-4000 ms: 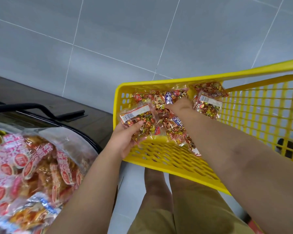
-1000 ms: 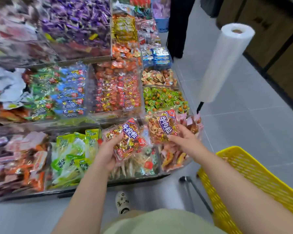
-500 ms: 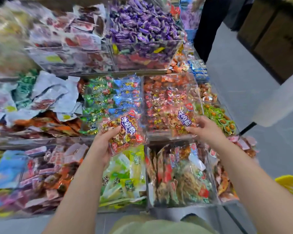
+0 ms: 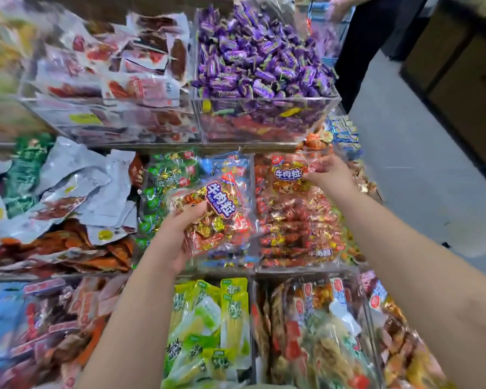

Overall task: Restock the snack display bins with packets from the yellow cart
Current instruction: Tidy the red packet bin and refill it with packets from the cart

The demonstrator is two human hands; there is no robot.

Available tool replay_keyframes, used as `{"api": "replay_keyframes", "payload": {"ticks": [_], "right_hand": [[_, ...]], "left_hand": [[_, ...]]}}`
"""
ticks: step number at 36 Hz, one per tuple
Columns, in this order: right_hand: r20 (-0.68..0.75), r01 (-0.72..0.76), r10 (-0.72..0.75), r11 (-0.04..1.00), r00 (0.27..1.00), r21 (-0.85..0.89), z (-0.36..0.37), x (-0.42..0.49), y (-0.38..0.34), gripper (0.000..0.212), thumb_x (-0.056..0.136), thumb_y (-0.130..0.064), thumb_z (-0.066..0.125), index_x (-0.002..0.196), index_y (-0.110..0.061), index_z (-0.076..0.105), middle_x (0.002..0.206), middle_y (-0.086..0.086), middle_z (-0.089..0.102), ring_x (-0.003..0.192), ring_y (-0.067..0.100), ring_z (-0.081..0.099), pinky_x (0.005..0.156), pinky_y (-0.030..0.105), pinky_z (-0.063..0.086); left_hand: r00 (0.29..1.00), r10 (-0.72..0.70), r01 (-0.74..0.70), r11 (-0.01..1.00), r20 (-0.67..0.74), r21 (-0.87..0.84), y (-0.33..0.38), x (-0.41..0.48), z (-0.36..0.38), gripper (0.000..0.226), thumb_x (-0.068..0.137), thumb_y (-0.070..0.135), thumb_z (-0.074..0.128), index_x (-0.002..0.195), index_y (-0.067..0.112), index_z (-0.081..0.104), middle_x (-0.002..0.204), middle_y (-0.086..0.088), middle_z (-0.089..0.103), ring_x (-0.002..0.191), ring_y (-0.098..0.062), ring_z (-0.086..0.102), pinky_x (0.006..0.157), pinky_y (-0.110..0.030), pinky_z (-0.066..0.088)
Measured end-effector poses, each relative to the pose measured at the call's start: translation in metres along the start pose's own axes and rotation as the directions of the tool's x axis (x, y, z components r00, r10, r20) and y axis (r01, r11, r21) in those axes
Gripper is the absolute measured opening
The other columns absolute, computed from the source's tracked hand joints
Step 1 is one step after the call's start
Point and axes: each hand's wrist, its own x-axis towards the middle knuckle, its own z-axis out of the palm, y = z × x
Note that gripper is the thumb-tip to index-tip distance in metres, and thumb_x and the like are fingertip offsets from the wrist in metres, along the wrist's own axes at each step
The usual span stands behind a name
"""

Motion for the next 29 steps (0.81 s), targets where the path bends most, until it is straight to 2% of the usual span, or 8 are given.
{"api": "replay_keyframes", "payload": {"ticks": [3, 11, 13, 15, 18, 21, 26, 29], "right_hand": [[-0.004, -0.053, 0.053, 0.998, 0.999, 0.040, 0.020, 0.028, -0.002, 0.042, 0.075, -0.016, 0.077, 0.108, -0.013, 0.050, 0.109, 0.008, 0.061, 0.091, 0.019, 0.057, 0.082, 0.035, 0.050], [0.068, -0.088, 0.075, 0.972, 0.995, 0.220, 0.048, 0.050, 0.015, 0.034, 0.086, -0.005, 0.063, 0.115, 0.006, 0.048, 0.121, 0.029, 0.053, 0.088, 0.020, 0.055, 0.068, 0.015, 0.040], [0.094, -0.099, 0.077, 0.961, 0.993, 0.257, 0.048, 0.049, 0.024, 0.030, 0.086, -0.014, 0.066, 0.111, -0.004, 0.052, 0.111, 0.015, 0.062, 0.116, 0.029, 0.048, 0.066, 0.009, 0.042], [0.160, -0.099, 0.062, 0.967, 0.985, 0.233, 0.049, 0.050, 0.035, 0.040, 0.082, -0.024, 0.071, 0.117, -0.017, 0.053, 0.112, -0.006, 0.063, 0.114, 0.020, 0.056, 0.081, 0.014, 0.046], [0.266, -0.071, 0.052, 0.996, 0.963, 0.061, 0.049, 0.051, 0.048, 0.074, 0.076, -0.031, 0.076, 0.140, -0.020, 0.039, 0.132, -0.008, 0.052, 0.122, 0.017, 0.047, 0.100, 0.031, 0.043], [0.258, -0.015, -0.008, 0.996, 0.966, 0.084, 0.049, 0.054, 0.054, 0.068, 0.076, -0.023, 0.077, 0.135, -0.022, 0.043, 0.111, -0.024, 0.055, 0.113, 0.008, 0.047, 0.085, 0.011, 0.040], [0.233, -0.022, -0.027, 0.979, 0.972, 0.203, 0.052, 0.064, 0.046, 0.045, 0.081, -0.024, 0.072, 0.122, -0.026, 0.054, 0.113, -0.016, 0.065, 0.108, 0.005, 0.058, 0.100, 0.038, 0.044], [0.308, -0.038, -0.010, 0.988, 0.951, 0.148, 0.053, 0.067, 0.043, 0.042, 0.084, -0.025, 0.069, 0.123, -0.023, 0.052, 0.121, -0.006, 0.062, 0.113, 0.015, 0.057, 0.099, 0.038, 0.044]], "left_hand": [[1.000, -0.004, 0.004, 1.000, -0.018, 0.012, 0.013, 0.017, 0.005, 0.050, 0.068, 0.029, 0.068, 0.113, 0.008, 0.063, 0.098, -0.011, 0.075, 0.081, -0.025, 0.073, 0.059, -0.034, 0.059], [0.999, -0.026, 0.027, 0.999, -0.030, 0.041, 0.020, 0.050, 0.016, 0.049, 0.063, 0.031, 0.073, 0.107, 0.012, 0.065, 0.096, -0.010, 0.075, 0.083, -0.026, 0.073, 0.060, -0.034, 0.059], [0.999, -0.031, 0.032, 0.999, -0.028, 0.040, 0.016, 0.055, 0.018, 0.045, 0.063, 0.030, 0.072, 0.105, 0.013, 0.065, 0.095, -0.009, 0.075, 0.083, -0.025, 0.073, 0.061, -0.035, 0.060], [0.999, -0.038, 0.039, 0.998, -0.028, 0.042, 0.012, 0.058, 0.020, 0.046, 0.063, 0.029, 0.072, 0.105, 0.012, 0.065, 0.095, -0.010, 0.075, 0.084, -0.025, 0.073, 0.064, -0.036, 0.060], [0.998, -0.058, 0.059, 0.997, -0.039, 0.038, 0.007, 0.059, 0.023, 0.056, 0.060, 0.029, 0.074, 0.111, 0.009, 0.063, 0.098, -0.012, 0.075, 0.086, -0.027, 0.073, 0.066, -0.037, 0.060], [0.997, -0.053, 0.054, 0.998, -0.055, 0.025, 0.006, 0.059, 0.022, 0.063, 0.062, 0.028, 0.073, 0.120, 0.008, 0.058, 0.100, -0.012, 0.074, 0.086, -0.027, 0.073, 0.061, -0.036, 0.059], [0.997, -0.055, 0.057, 0.998, -0.061, 0.037, 0.008, 0.056, 0.022, 0.068, 0.064, 0.028, 0.072, 0.125, 0.006, 0.055, 0.101, -0.012, 0.074, 0.087, -0.028, 0.073, 0.061, -0.036, 0.059], [0.996, -0.063, 0.066, 0.997, -0.068, 0.042, 0.008, 0.055, 0.024, 0.068, 0.065, 0.028, 0.072, 0.127, 0.006, 0.054, 0.103, -0.012, 0.074, 0.089, -0.028, 0.072, 0.062, -0.035, 0.058]]}}
